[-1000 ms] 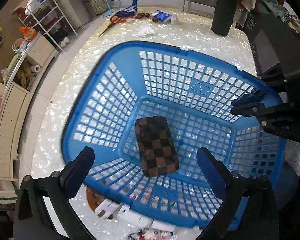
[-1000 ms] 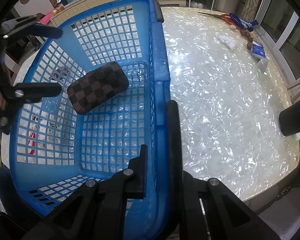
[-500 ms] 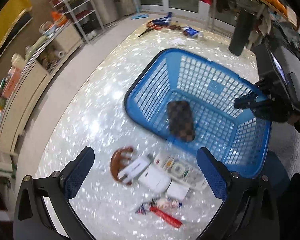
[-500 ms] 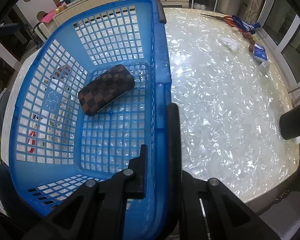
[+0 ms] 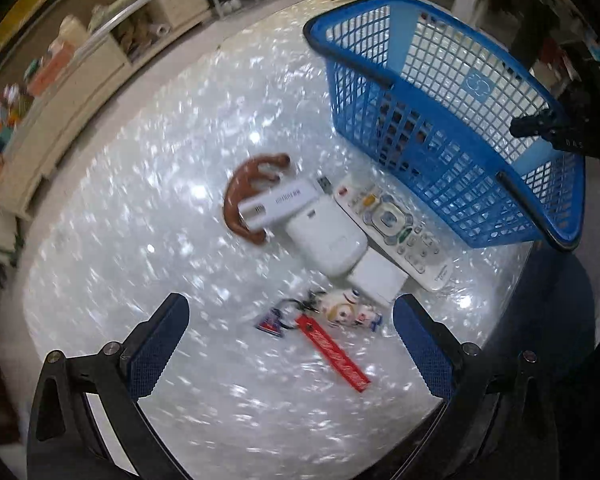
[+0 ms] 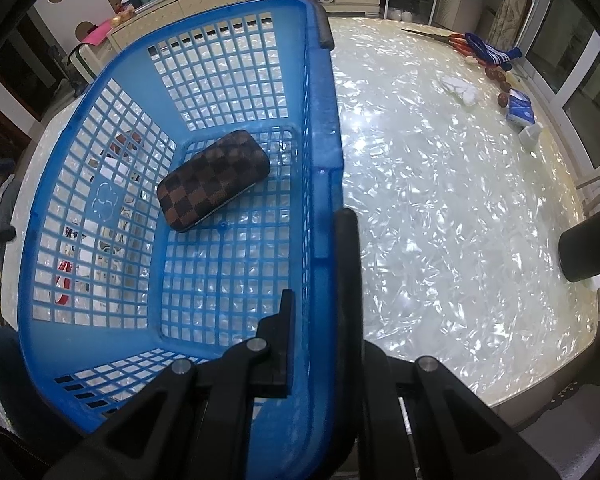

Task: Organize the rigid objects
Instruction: 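Move the left tool back and grasp the red keychain with astronaut figure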

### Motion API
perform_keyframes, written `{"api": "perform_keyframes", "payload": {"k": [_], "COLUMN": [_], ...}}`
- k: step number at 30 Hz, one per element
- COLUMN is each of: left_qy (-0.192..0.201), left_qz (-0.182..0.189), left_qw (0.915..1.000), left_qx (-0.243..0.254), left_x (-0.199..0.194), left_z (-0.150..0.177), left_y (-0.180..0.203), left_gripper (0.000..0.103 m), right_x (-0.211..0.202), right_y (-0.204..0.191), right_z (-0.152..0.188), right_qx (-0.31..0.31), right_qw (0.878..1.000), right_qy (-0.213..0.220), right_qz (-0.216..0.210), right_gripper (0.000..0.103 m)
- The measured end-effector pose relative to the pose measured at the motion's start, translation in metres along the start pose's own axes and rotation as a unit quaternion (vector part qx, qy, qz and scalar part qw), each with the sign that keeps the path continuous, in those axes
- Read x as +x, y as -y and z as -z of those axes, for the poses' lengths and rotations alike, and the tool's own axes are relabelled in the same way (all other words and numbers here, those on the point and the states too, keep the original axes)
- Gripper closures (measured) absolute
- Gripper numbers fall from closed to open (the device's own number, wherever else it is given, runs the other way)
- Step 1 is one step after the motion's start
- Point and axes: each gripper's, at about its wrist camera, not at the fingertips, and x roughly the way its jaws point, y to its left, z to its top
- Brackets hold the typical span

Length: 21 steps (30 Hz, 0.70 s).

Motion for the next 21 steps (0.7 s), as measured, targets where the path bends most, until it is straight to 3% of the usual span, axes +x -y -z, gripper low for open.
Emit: {"api": "perform_keyframes", "payload": {"k": [5,8,13,21], "left_qy": [0.009,0.005,0.005,-0.011], "left_qz": [0.032,0.019,0.030,0.037], "left_qw": [0.9984,0.9981,0.9934,0.9820], "left_qx": [-0.046,-0.058,-0.111,-0.185], "left_x": [0.013,0.025,0.040,0.067], "left_z": [0.016,0.020,0.026,0.042], "left_y": [0.003,0.007,0.005,-0.006], "left_gripper": [0.001,0.001,0.001,0.001], "right_x": [0.000,0.001,0.002,0.001], "right_y": [-0.001,-0.001,-0.001,0.000], "right_z": [0.000,-0.001,-0.001,-0.001], "right_qx": [-0.001,-0.005,-0.004,-0.006], "right_qw": [1.000,1.000,1.000,1.000], "right_qy": [0.000,-0.003,-0.003,-0.004], "right_qz": [0.000,0.001,-0.002,-0.002], "right_gripper": [0.096,0.096,0.096,0.096]}}
